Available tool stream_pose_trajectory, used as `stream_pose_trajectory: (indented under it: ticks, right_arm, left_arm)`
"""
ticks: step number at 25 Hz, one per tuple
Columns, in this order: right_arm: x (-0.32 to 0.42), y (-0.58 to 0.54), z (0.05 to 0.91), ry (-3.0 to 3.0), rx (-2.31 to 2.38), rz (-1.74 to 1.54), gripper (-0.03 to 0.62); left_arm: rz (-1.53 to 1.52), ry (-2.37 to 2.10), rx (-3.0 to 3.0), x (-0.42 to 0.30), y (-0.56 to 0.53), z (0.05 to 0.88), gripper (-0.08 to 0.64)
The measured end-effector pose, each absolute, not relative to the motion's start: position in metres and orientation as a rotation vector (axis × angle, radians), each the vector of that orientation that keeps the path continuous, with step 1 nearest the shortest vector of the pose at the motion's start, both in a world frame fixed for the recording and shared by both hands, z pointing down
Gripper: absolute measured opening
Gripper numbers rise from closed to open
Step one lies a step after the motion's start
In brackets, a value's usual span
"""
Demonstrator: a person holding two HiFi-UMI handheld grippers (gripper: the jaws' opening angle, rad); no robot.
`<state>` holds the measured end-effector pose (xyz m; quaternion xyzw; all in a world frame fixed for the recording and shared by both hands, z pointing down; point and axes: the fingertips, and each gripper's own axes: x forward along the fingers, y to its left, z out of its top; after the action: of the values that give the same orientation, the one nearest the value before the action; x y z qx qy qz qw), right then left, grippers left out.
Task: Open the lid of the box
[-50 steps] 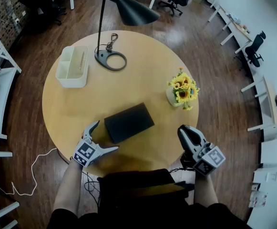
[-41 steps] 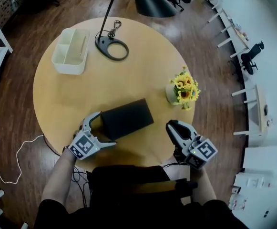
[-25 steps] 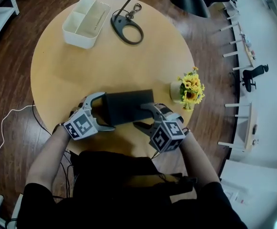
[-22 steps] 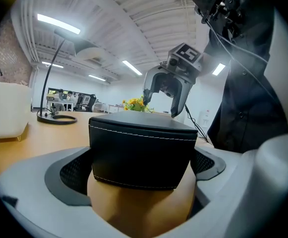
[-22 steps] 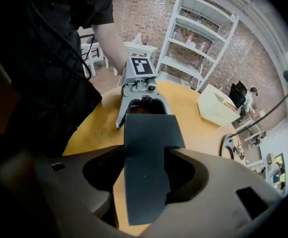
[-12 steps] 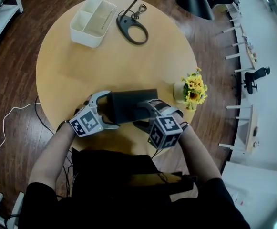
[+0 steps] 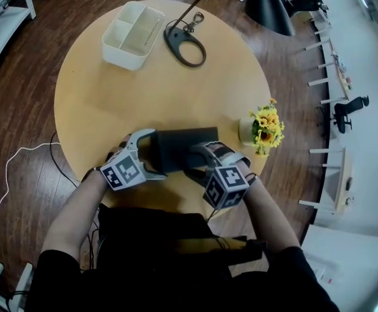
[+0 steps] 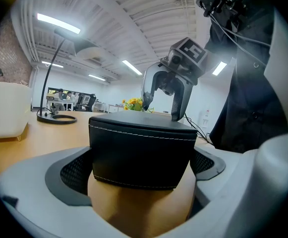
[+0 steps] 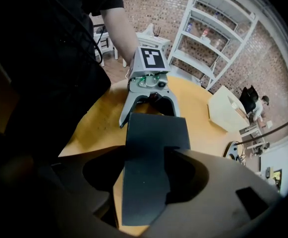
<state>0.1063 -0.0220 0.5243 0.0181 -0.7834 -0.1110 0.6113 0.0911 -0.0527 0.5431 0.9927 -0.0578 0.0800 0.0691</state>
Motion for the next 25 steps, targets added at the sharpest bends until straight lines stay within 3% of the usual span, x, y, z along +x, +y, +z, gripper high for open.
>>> stream_pose_trajectory:
  ticks: [5,6,7,8,9,11,12,25]
  right_arm:
    - [0.101,-0.039,0.502,-1.905,0.193,-0.250,0.250]
    - [0.096,-0.053,0.487,-1.968,0.298,-0.262,0.042]
    - [0.091,-0.066,0.472,-2.020,0.390,-0.260,0.005]
    - [0.089,-0.076,0.461,-2.043,0.434,-0.239,0.006]
    - [0.087,-0.079,0.457,-2.037,0.421,-0.211,0.054]
    - [0.084,-0.068,0.465,-1.981,0.281,-0.171,0.246]
    - [0.083,-0.059,0.472,-1.948,0.206,-0.165,0.264]
    - [0.090,-0.016,0.523,-1.800,-0.004,-0.165,0.265]
  left_arm:
    - [0.239,-0.171,2.987,0.089,-0.053,0.541,0.600]
    - [0.249,-0.160,3.001,0.090,-0.051,0.542,0.598]
    - [0.256,-0.148,3.013,0.091,-0.049,0.543,0.595]
    - [0.259,-0.140,3.019,0.092,-0.048,0.543,0.592]
    - [0.259,-0.137,3.016,0.092,-0.048,0.543,0.592]
    - [0.260,-0.141,3.002,0.092,-0.048,0.544,0.592]
    - [0.262,-0.143,2.999,0.092,-0.047,0.545,0.592]
    - [0.256,-0.143,3.020,0.092,-0.049,0.541,0.591]
